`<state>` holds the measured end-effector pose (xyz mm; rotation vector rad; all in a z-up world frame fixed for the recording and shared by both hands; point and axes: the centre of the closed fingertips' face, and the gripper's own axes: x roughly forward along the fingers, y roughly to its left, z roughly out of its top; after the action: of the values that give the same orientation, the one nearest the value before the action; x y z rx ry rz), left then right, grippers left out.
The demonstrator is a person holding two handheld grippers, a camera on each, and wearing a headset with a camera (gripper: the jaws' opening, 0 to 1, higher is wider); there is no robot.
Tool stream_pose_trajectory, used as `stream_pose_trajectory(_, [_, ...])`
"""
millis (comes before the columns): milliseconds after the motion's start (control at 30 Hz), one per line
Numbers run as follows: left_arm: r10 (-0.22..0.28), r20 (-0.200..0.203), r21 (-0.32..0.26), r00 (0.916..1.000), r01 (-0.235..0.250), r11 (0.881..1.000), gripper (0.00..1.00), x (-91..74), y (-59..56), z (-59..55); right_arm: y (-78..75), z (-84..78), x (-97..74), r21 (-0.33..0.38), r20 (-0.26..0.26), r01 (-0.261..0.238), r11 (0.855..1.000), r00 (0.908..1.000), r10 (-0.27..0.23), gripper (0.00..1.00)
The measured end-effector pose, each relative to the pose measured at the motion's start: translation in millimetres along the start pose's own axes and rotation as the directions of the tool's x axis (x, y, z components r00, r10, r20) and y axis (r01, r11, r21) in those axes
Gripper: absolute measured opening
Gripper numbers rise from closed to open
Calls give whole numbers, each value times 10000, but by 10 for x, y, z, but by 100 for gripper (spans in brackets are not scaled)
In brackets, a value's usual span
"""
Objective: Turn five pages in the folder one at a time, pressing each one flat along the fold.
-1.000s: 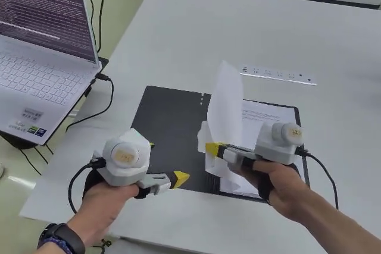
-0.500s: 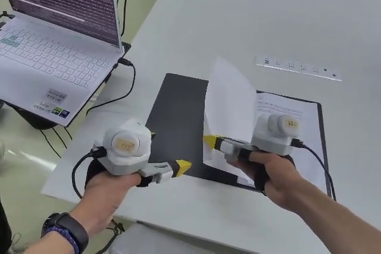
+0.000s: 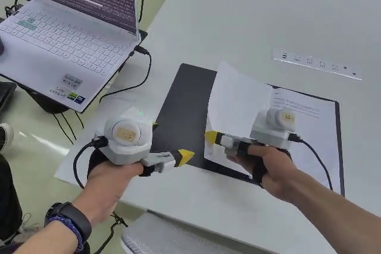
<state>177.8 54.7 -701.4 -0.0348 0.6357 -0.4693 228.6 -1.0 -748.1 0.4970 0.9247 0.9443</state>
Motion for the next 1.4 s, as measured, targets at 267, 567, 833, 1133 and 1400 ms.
stream_pose_trajectory(267, [-79,-47,66,10000,80,9999,67,-14,-6,-27,-174,-76,184,836,-104,456,9955,9989,-449,0])
stream_pose_trajectory(567, [-111,0,-65,9999,111,9999,66,-32,-13,-41,-314,-187,273,739,-447,1106,9911,9932,-1075,2])
stream_pose_trajectory(833, [-175,-84,-84,9998,175,9998,66,-19,-35,-69,-223,-174,315,621,-334,601,9963,9978,-581,14])
stream_pose_trajectory(1133, [-171,-187,110,9997,173,9998,64,-4,-55,-87,-76,-215,285,389,-359,-334,9987,9987,348,33])
stream_pose_trajectory(1400, [33,-337,194,9994,-27,9998,58,38,-17,-142,208,-215,72,-308,-348,-1329,9907,9907,1318,41])
